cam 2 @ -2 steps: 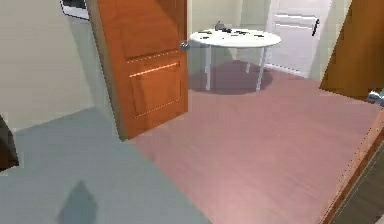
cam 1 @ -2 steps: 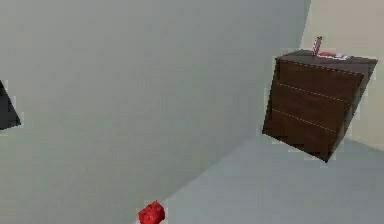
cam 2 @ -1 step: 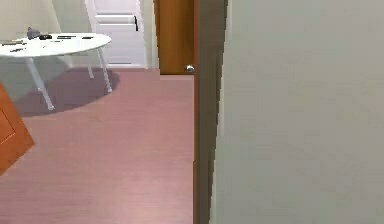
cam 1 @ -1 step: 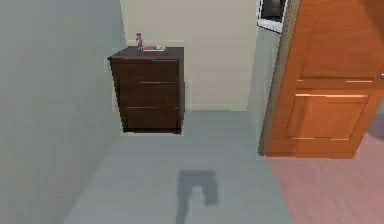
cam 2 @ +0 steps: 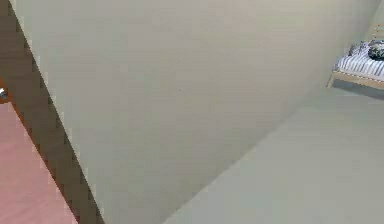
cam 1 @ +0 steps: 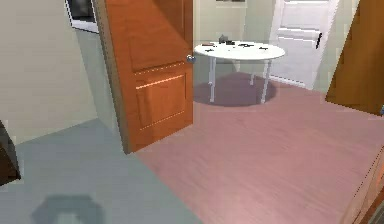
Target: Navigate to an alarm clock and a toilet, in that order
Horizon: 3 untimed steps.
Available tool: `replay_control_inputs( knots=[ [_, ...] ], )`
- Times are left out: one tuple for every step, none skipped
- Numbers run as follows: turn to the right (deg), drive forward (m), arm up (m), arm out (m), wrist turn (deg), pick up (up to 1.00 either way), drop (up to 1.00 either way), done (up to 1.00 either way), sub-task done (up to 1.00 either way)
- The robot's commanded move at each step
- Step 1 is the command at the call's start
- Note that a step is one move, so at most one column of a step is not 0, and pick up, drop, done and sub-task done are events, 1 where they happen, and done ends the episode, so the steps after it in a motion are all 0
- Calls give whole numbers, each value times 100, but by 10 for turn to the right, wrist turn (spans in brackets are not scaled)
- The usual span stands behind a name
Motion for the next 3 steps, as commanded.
replay_control_inputs(
  knots=[
    [0,65,0,0,0,0,0,0,0],
    [360,0,0,0,0,0,0,0,0],
    [0,90,0,0,0,0,0,0,0]
  ],
)
